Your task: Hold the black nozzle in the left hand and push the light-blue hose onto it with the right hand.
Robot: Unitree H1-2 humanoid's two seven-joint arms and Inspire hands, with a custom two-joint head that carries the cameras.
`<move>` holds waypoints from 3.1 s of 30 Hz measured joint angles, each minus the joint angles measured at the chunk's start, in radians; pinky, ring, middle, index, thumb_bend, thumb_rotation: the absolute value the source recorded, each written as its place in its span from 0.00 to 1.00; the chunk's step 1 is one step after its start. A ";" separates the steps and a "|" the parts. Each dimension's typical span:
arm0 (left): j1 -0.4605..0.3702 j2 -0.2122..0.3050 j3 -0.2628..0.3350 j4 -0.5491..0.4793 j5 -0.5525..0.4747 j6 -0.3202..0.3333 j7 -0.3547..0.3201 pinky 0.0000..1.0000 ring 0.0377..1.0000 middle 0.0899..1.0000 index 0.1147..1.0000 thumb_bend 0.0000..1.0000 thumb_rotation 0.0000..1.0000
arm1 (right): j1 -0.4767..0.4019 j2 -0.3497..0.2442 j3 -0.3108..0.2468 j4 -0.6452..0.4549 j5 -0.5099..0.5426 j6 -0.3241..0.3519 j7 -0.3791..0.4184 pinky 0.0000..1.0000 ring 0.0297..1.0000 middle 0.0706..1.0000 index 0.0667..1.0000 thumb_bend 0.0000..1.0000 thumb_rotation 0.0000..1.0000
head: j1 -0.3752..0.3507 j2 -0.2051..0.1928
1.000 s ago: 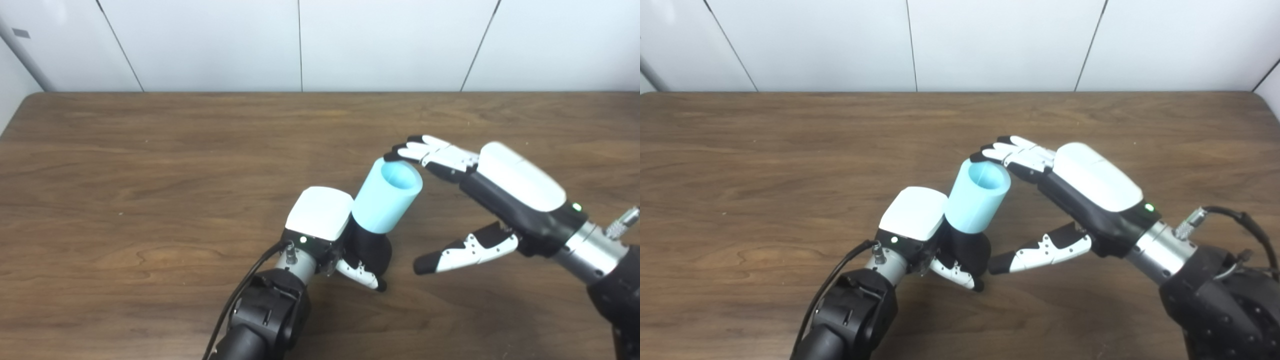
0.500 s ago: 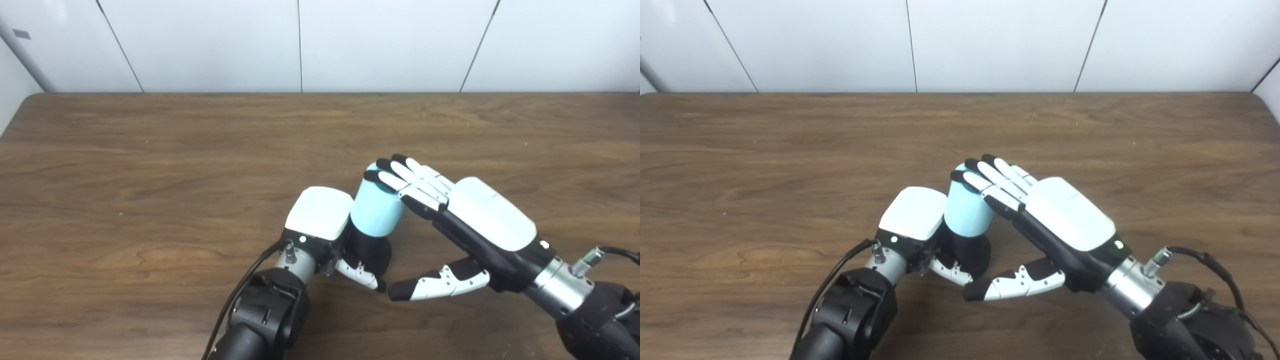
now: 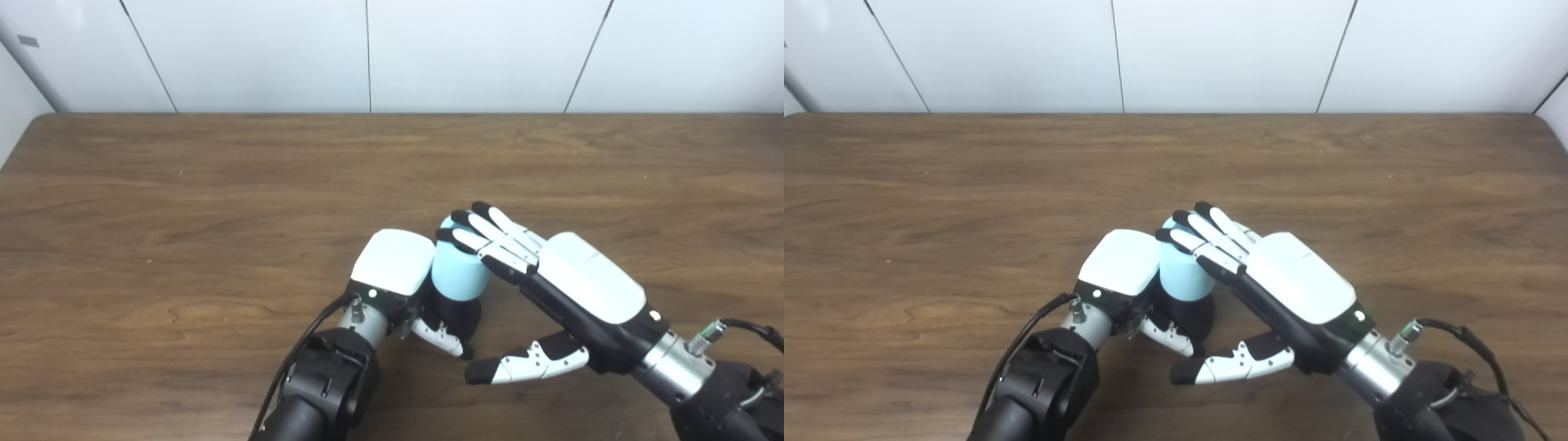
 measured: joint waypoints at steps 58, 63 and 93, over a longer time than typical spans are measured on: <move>-0.009 0.042 -0.008 0.010 -0.120 0.040 0.097 0.81 0.64 0.49 0.39 0.52 0.00 | 0.048 -0.051 0.034 0.011 -0.018 -0.004 -0.093 0.93 0.96 0.92 0.86 0.63 0.93 | 0.002 0.035; -0.007 0.040 -0.009 0.008 -0.119 0.034 0.092 0.80 0.64 0.49 0.39 0.52 0.00 | 0.050 -0.075 0.059 0.011 -0.033 -0.010 -0.099 0.94 0.97 0.92 0.88 0.63 0.95 | 0.002 0.040; -0.007 0.043 0.004 -0.008 -0.125 0.023 0.048 0.82 0.66 0.51 0.38 0.51 0.00 | 0.097 -0.103 0.111 0.040 -0.051 -0.035 -0.178 0.98 1.00 0.95 0.92 0.60 0.93 | -0.005 0.038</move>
